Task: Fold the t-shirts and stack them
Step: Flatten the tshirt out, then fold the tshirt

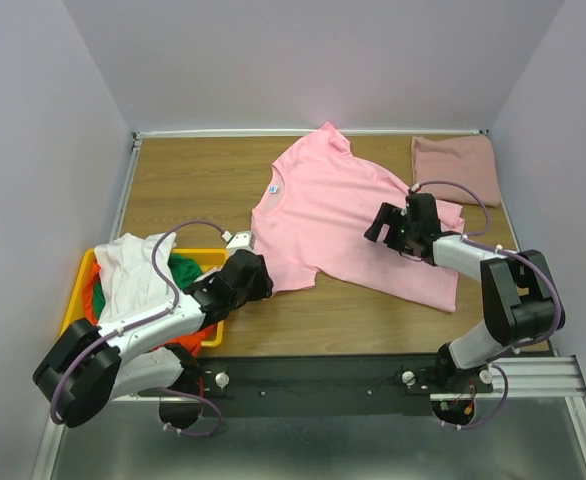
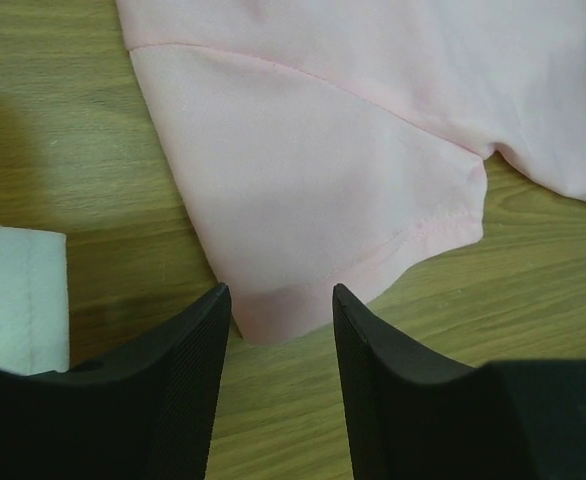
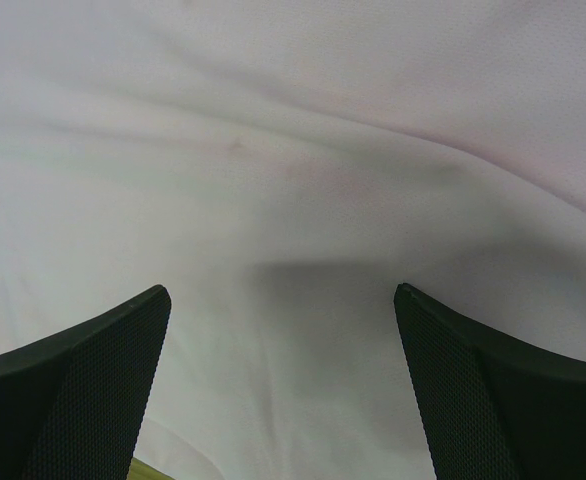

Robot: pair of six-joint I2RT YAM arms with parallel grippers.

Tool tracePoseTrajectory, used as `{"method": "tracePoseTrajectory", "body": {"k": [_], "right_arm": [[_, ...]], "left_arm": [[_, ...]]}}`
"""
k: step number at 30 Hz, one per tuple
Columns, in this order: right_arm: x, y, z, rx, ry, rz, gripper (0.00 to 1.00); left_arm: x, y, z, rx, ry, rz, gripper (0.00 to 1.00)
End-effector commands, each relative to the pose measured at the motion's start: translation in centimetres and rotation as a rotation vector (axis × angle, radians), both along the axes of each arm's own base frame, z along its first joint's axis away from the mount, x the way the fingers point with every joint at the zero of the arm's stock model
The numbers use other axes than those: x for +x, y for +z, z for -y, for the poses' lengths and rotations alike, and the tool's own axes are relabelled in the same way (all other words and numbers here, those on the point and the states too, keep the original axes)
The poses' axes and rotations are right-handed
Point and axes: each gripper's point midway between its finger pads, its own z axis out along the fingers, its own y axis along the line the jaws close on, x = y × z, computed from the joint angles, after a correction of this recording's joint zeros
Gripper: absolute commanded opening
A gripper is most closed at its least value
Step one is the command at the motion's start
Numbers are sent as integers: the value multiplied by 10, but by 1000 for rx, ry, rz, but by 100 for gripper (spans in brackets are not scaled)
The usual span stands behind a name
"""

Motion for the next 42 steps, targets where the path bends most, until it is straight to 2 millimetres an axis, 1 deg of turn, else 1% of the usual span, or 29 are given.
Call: {"method": "tracePoseTrajectory", "body": {"k": [1,7,9,10,12,20,23,27,30,33,42], "right_arm": [[-16,-25,11,-54,-20,-86,100],[-16,-26,9,-45,-13,-90,100],[-16,-26,8,-43,-10,-92,100],[-16,-27,7,-42,-9,-93,100],[-16,-27,6,-39,-6,-94,100],[-16,-28,6,-38,-5,-99,100],[-15,-28,6,-38,-5,-99,100],[-15,-27,5,-36,-2,-96,100],[-16,-27,6,-37,-3,-96,100],[-16,-28,6,-37,-5,-98,100],[-16,-27,6,-37,-5,-96,100]], "left_arm": [[4,-2,-11,69,62,-10,52],[2,-4,-10,73,50,-21,47],[2,-4,-9,85,40,-29,47],[1,-8,-9,99,37,-42,47],[2,-7,-7,106,28,-44,47],[-1,-13,-4,136,-11,-74,46],[-4,-13,2,135,-51,-88,46],[-9,-17,4,154,-85,-109,45],[-13,-22,-2,179,-81,-130,42],[-14,-22,-5,177,-64,-130,41],[-12,-22,-3,183,-67,-132,39]]}}
